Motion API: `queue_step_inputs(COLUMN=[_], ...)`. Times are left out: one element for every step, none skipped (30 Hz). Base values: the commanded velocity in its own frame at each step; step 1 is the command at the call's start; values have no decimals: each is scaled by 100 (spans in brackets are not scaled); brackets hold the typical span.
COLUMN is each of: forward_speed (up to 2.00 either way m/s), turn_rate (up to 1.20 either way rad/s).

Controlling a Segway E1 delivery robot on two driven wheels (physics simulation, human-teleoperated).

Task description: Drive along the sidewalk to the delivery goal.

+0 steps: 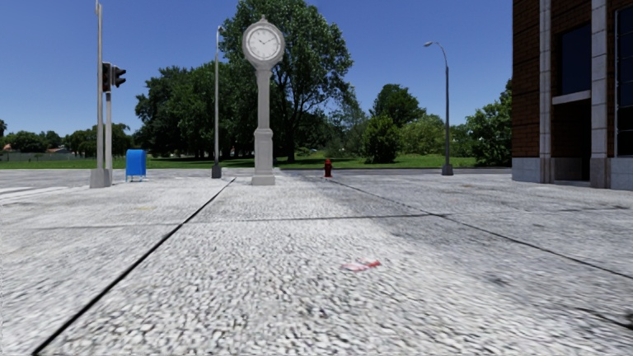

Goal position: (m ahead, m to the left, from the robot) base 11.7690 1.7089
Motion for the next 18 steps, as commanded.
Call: queue_step_inputs(forward_speed=[200,200,200,200,200,200,200,200,200,200,200,200,200,200,200,200,200,200], turn_rate=[0,0,0,0,0,0,0,0,0,0,0,0,0,0,0,0,0,0])
